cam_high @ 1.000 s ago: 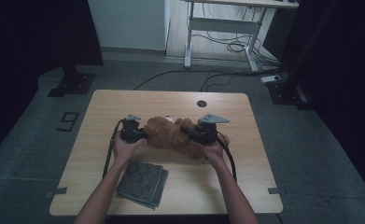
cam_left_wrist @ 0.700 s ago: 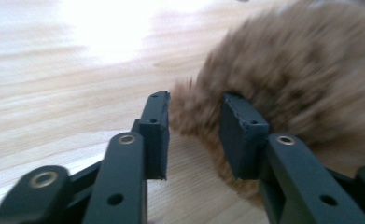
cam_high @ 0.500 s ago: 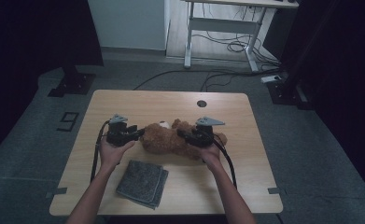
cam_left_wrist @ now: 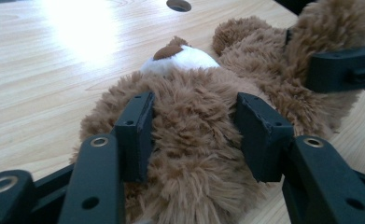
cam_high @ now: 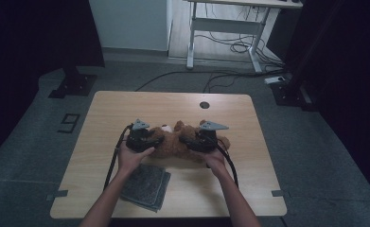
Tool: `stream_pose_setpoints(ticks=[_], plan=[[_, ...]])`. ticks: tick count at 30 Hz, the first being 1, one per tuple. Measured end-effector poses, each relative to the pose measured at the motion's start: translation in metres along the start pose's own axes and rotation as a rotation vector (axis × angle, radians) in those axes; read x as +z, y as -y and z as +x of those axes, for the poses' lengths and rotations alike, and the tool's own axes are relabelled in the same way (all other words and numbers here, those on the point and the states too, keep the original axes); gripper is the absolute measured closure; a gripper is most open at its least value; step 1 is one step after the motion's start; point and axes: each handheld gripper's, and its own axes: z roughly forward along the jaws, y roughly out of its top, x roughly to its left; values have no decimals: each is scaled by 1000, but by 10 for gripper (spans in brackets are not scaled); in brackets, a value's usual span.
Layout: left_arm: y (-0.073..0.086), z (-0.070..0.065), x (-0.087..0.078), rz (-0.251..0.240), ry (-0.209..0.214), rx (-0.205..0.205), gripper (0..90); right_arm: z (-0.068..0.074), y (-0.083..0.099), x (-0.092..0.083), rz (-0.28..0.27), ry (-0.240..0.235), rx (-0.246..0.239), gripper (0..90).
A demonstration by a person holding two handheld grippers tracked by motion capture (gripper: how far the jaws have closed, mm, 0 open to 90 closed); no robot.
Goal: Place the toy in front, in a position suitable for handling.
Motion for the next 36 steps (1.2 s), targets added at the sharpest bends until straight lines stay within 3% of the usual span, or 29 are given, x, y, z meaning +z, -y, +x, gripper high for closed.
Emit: stream_pose_setpoints(ticks=[3, 8, 12, 14, 17, 24, 26, 27, 28, 29, 36], plan=[[4, 2, 1, 6, 2, -11, 488, -2, -2, -13, -2, 28, -2, 336], [9, 2, 0, 7, 9, -15, 487, -4, -2, -35, 23, 106, -56, 224], [12, 2, 0, 4, 0, -17, 487, -6, 2, -48, 3, 114, -40, 221], [15, 2, -1, -4, 3, -23, 487, -15, 4, -63, -24, 130, -14, 214], [15, 1, -1, -6, 1, -21, 487, -28, 10, -76, -14, 167, 27, 198], [18, 1, -2, -26, -2, -20, 482, -46, 35, -81, 6, 192, 75, 191], [22, -1, -4, -38, -8, -15, 481, -53, 44, -78, 21, 195, 102, 229], [24, -2, -4, -48, -9, -15, 480, -58, 52, -76, 2, 169, 119, 364], [24, -2, -4, -48, -9, -15, 480, -58, 52, -76, 2, 169, 119, 364], [25, -2, -4, -54, -8, -21, 479, -60, 56, -77, -8, 141, 129, 428], [21, -3, -7, -32, 3, -25, 465, -59, 62, -81, -4, 99, 166, 549]])
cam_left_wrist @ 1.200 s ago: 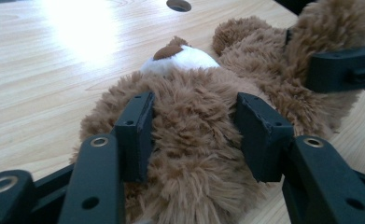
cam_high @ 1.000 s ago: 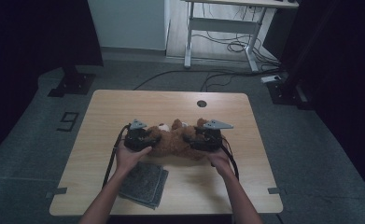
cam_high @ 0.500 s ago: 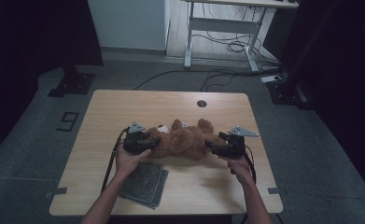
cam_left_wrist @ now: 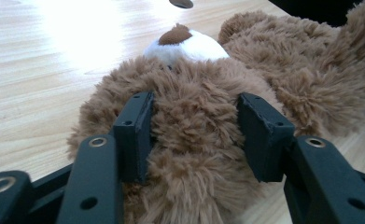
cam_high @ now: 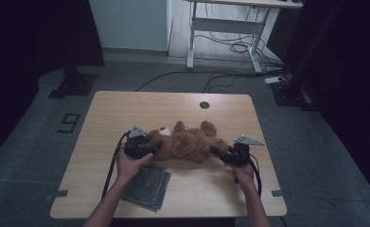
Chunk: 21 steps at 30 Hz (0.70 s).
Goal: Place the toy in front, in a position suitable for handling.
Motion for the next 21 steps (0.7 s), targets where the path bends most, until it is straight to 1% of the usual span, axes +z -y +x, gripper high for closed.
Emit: stream_pose_setpoints(ticks=[1, 2, 3, 4, 5, 6, 7, 8, 9, 10, 11, 12, 13, 14, 15, 16, 20, 21], plan=[[-1, -1, -2, 6, -2, 6, 442, 0, 1, -1, 2, -3, 8, 569], [-3, -2, -5, 11, 2, 9, 442, 0, 1, -1, 2, -3, 8, 569], [-4, -3, -13, 4, 21, 3, 415, 1, 0, -1, 0, 6, 17, 580], [-4, -3, -13, 4, 21, 3, 410, 1, 0, -1, 0, 6, 17, 580], [-4, -5, -19, -5, 30, 7, 410, 1, -1, -2, 1, 8, 19, 582], [-3, -6, -24, -6, 32, 17, 389, 3, -1, -2, 1, 17, 24, 584], [-2, -7, -29, -4, 33, 28, 389, 3, -1, -2, 1, 17, 24, 584], [1, -8, -34, -5, 35, 33, 364, 3, -1, -2, 1, 19, 30, 584], [7, -11, -41, -5, 42, 40, 356, 3, -1, -2, 1, 18, 30, 584], [7, -11, -41, -5, 42, 40, 344, 3, -1, -2, 1, 18, 30, 584], [16, -14, -47, 15, 51, 50, 325, 3, -1, -3, 3, 15, 30, 582], [16, -14, -47, 15, 51, 50, 314, 3, -1, -3, 3, 15, 30, 582], [27, -15, -51, 29, 60, 43, 302, 3, 0, -3, 0, 15, 30, 581], [27, -15, -51, 29, 60, 43, 290, 3, 0, -3, 0, 15, 30, 581], [33, -15, -53, 41, 65, 38, 290, 3, 1, -3, -1, 13, 33, 580], [38, -16, -53, 52, 64, 37, 270, 3, 2, -3, -3, 11, 39, 579], [59, -14, -54, 64, 70, 27, 227, 4, 3, -4, -5, 13, 40, 576], [66, -12, -53, 79, 72, 21, 224, 4, 4, -4, -7, 12, 43, 574]])
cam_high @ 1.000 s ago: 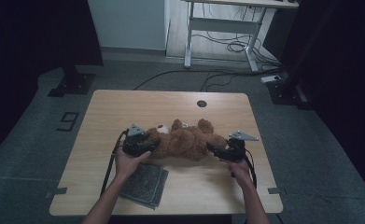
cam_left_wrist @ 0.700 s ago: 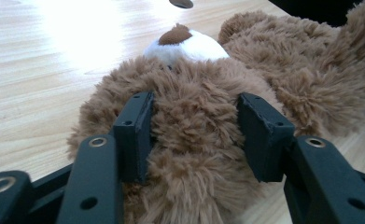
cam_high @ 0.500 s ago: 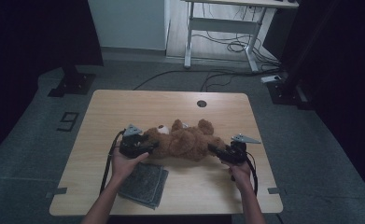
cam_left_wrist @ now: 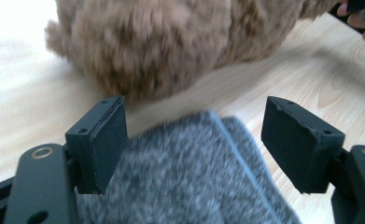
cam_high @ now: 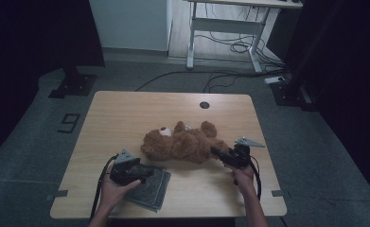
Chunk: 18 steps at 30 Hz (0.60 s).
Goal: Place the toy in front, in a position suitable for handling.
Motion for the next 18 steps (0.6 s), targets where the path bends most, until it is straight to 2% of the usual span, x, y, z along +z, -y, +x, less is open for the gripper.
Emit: stream_pose_setpoints(ticks=[3, 6, 10, 14, 17, 18], plan=[[5, 2, -1, 15, -5, 4, 218, 0, 0, 1, -2, 0, 4, 574], [15, 7, -6, 13, -14, -18, 219, 0, 1, 0, -3, 2, 4, 571], [20, 9, -11, 9, -21, -37, 221, -1, 2, 1, -7, 0, 2, 570], [21, 6, -13, 10, -39, -26, 220, -1, 3, 1, -7, -3, 6, 570], [22, 2, -11, 20, -36, -14, 207, -1, 3, 0, -5, 0, 4, 569], [23, -2, -8, 35, -38, 2, 202, -1, 3, 0, -6, 1, 2, 566]])
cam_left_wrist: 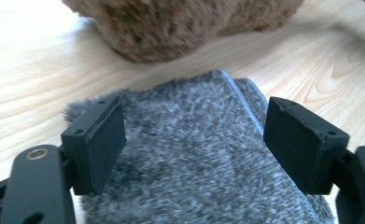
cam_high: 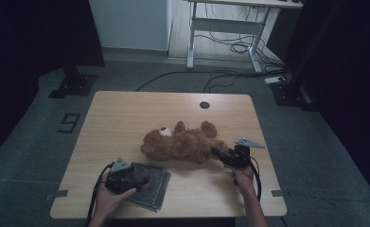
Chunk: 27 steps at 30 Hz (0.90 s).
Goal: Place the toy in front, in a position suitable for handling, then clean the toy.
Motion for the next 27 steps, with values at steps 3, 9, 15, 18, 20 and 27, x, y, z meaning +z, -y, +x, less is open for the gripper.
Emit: stream_pose_setpoints(ticks=[3, 9, 15, 18, 20, 27], plan=[[0, -4, 3, 8, -3, 10, 195, 0, 0, 0, 1, -1, -2, 565], [3, -15, 14, 44, -1, 34, 163, -1, 1, 0, -3, -2, -2, 564], [8, -26, 29, 82, -20, 53, 113, -1, 2, 0, -4, -3, 0, 559], [10, -30, 34, 87, -44, 65, 94, -1, 2, 0, -3, -3, 0, 555], [11, -29, 36, 93, -44, 63, 84, -1, 2, 0, -3, -2, -1, 554], [15, -30, 42, 120, -91, 105, 119, -1, 2, 0, -4, 0, -2, 551]])
